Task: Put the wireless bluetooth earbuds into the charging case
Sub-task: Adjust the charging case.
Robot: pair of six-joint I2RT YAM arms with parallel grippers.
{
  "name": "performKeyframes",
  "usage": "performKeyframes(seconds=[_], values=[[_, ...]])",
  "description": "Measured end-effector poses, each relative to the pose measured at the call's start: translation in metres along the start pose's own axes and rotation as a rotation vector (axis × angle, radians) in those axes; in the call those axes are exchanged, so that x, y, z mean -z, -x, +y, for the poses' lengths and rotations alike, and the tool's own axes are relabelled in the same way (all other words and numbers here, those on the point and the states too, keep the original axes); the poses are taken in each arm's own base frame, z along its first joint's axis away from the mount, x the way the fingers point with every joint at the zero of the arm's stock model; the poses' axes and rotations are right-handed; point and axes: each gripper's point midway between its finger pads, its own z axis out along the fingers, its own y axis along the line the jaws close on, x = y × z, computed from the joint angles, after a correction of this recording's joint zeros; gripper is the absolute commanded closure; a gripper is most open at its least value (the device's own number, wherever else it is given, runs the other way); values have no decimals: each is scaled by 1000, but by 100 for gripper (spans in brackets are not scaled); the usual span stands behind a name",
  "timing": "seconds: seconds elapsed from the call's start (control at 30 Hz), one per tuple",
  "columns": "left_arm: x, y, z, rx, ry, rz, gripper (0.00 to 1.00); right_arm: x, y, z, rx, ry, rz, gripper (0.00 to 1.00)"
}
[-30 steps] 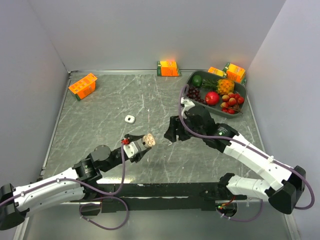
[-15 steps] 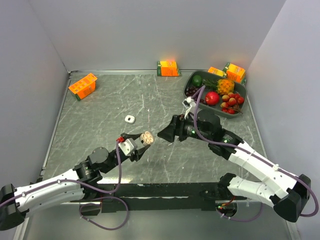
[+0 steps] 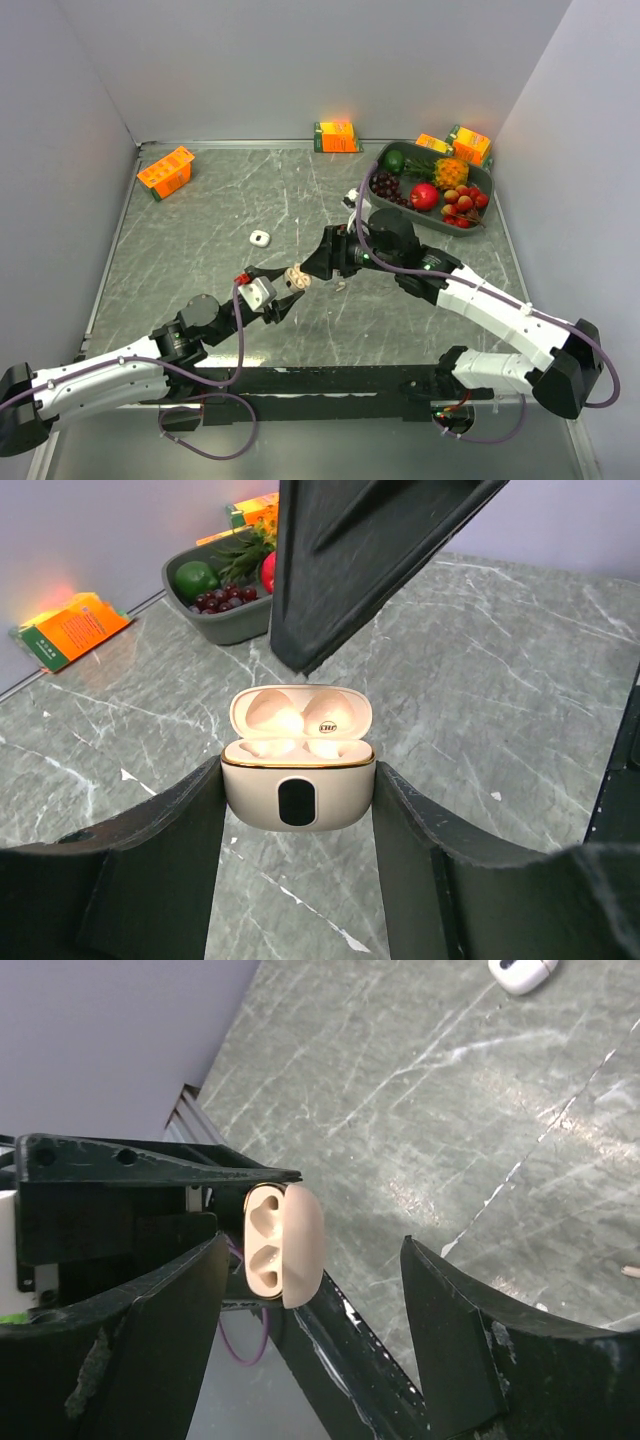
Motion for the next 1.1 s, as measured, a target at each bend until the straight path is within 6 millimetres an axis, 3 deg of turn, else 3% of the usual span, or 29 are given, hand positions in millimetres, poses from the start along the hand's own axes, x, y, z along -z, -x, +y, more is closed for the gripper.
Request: performKeyframes(seconds=[0.53, 0.87, 0.9, 1.07, 1.1], values=[[-2, 6, -4, 10, -19, -24, 99, -13, -10, 5, 18, 23, 65, 52], [-3, 7, -5, 10, -22, -28, 98, -14, -14, 4, 22, 23, 81, 74], [-3, 7, -5, 10, -23, -29, 94, -14, -14, 4, 25, 23, 81, 75], [-3, 9, -9, 10, -44, -32, 51, -9, -15, 3, 42, 7, 90, 88], [-3, 10, -10, 10, -51, -35, 2, -7, -15, 4, 49, 6, 94, 89]])
